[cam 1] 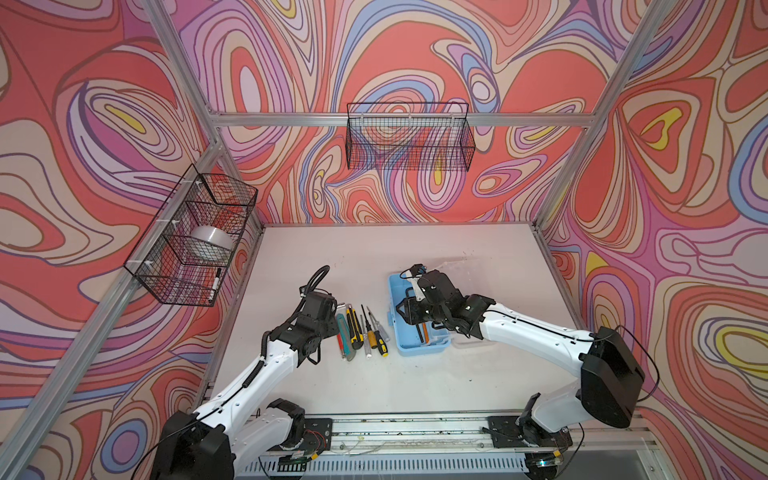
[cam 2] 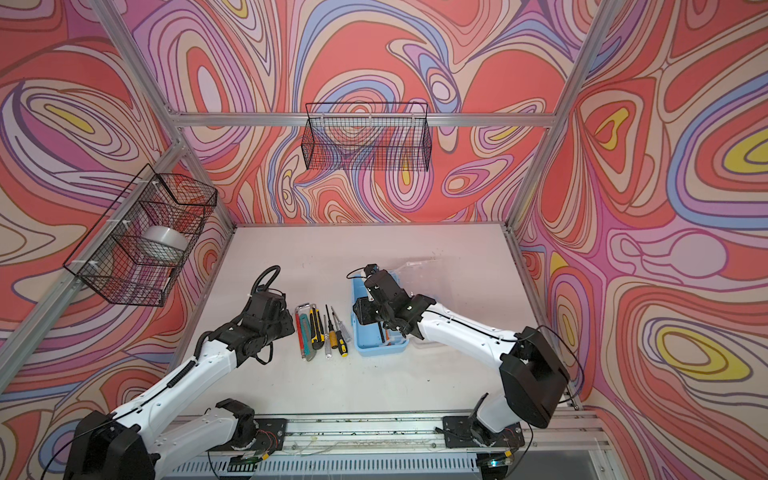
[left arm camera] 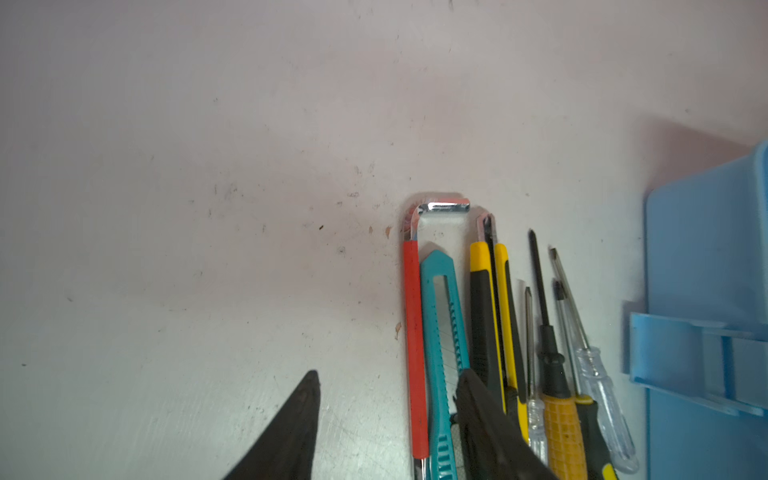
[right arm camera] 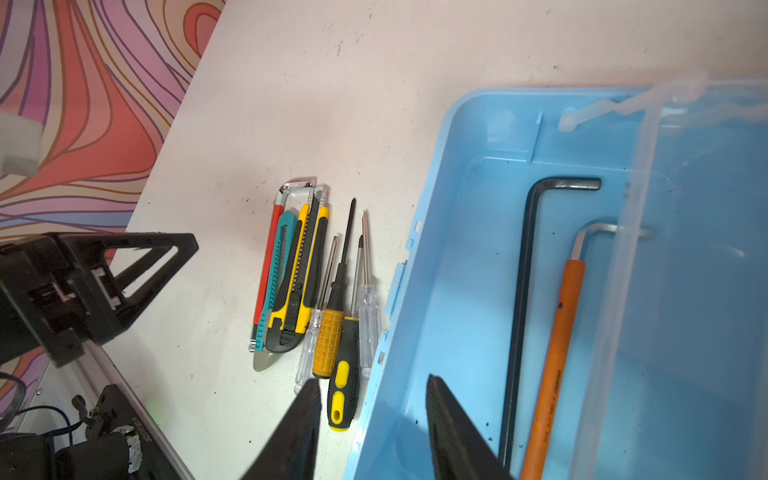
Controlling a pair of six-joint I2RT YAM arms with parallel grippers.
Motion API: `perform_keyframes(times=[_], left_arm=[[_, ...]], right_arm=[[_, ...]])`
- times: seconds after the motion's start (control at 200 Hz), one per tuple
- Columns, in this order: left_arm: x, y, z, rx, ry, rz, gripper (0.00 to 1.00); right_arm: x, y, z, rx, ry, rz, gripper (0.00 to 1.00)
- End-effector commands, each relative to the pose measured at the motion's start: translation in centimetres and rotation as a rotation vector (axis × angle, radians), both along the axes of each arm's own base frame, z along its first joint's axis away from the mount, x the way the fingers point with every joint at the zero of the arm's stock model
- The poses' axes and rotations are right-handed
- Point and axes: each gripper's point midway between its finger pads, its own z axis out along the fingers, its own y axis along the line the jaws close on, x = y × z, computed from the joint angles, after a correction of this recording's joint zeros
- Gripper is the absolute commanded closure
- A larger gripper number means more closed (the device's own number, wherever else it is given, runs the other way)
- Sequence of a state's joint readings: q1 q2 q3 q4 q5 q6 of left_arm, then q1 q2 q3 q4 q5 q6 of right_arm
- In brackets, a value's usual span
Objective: Pack the tool kit
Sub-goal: 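Move the left gripper back over the tools to the red-handled hex key, then close the left gripper on the red-handled hex key and lift it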
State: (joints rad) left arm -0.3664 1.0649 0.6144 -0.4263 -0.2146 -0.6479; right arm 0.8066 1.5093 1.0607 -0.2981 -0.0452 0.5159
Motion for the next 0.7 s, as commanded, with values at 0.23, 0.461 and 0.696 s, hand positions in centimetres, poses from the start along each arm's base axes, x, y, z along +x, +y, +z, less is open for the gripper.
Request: perform_keyframes(times=[0.23,0.461,0.696], left_arm=[[1.1,-1.1,-4.0,-0.071,0.071,0.004,0.58],[1.9,-1.7,-5.1,-0.095,0.08,0.003,0.62],[1.9,-1.8,-6.2,-0.093,0.113,0.01,0.7]], right_arm=[[0.8,0.3,0.2,-0.006,-0.018,-0.022,0.57],[0.9,0.1,0.1,-0.021,-0.024,-0.029,0.57],[1.1,0.1,-0.3,-0.034,-0.026,-0.028,0.57]])
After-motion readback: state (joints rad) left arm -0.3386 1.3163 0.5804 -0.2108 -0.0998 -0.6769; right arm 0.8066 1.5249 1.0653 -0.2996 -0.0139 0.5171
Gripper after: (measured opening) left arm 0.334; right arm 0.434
